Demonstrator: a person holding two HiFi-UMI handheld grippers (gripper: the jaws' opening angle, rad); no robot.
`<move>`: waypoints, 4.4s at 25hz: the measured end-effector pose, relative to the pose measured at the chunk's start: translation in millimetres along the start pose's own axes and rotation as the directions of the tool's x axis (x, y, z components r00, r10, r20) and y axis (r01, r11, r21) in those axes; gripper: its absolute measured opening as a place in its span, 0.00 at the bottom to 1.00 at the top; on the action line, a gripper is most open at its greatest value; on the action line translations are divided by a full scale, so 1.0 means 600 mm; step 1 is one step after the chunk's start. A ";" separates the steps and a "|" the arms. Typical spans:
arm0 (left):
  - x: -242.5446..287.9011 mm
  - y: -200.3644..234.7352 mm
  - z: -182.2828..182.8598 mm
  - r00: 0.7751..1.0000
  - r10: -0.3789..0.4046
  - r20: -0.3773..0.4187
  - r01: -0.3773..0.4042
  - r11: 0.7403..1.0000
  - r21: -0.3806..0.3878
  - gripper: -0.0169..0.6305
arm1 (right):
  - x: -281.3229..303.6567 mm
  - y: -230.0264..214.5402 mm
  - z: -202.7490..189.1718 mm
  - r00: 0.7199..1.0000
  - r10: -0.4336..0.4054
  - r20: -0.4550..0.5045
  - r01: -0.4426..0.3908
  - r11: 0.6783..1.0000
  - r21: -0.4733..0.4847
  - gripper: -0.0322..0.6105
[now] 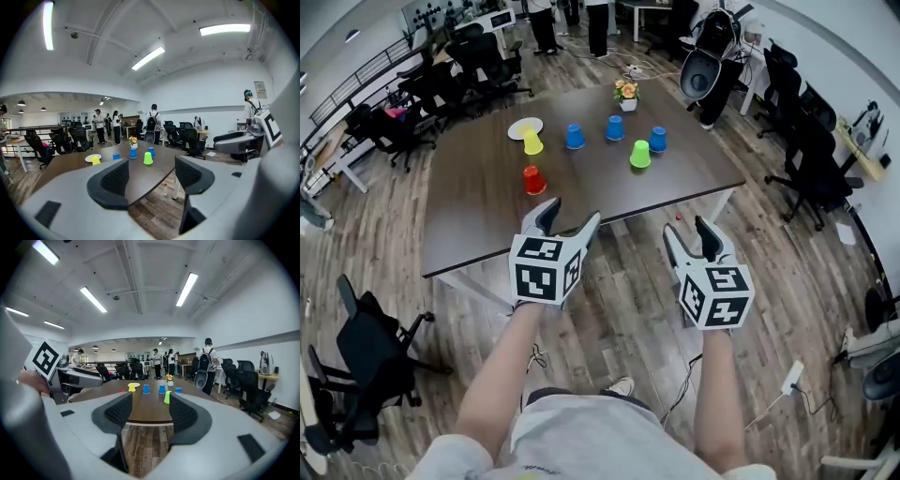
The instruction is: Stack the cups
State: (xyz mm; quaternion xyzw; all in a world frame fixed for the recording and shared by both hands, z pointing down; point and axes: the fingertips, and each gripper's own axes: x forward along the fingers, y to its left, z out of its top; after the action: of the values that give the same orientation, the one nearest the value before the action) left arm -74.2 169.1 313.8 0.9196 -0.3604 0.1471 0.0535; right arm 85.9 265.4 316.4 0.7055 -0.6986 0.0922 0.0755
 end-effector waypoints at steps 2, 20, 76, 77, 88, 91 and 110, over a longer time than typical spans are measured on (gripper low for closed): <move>0.003 0.000 0.003 1.000 0.021 -0.001 -0.021 1.000 -0.005 0.50 | 0.008 -0.008 0.001 1.000 0.020 -0.003 -0.020 1.000 -0.002 0.41; 0.066 0.126 -0.016 0.986 0.160 -0.038 -0.161 0.986 -0.036 0.50 | 0.181 0.010 0.012 0.988 0.154 -0.019 -0.154 0.988 -0.004 0.41; 0.397 0.489 -0.009 0.917 0.382 -0.113 -0.398 0.896 -0.197 0.50 | 0.768 0.039 0.079 0.862 0.481 -0.158 -0.498 0.861 -0.099 0.41; 0.394 0.490 -0.017 0.914 0.386 -0.121 -0.404 0.893 -0.198 0.50 | 0.769 0.042 0.073 0.857 0.489 -0.163 -0.507 0.857 -0.095 0.41; 0.357 0.506 -0.157 0.879 0.384 -0.283 -0.448 0.868 -0.214 0.50 | 0.771 0.094 0.015 0.812 0.541 -0.219 -0.566 0.822 -0.070 0.41; 0.357 0.505 -0.190 0.874 0.365 -0.321 -0.443 0.869 -0.220 0.51 | 0.770 0.103 0.001 0.805 0.544 -0.236 -0.572 0.817 -0.069 0.41; 0.451 0.454 -0.189 0.894 0.256 -0.368 -0.339 0.923 -0.183 0.36 | 0.761 0.029 -0.027 0.841 0.471 -0.267 -0.498 0.866 -0.042 0.41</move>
State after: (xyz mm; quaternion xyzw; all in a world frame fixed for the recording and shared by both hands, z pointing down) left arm -96.5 -182.8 503.4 0.8006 -0.4985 0.2635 0.2029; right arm 71.1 -174.7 439.4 0.4834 -0.8433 0.1570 0.1750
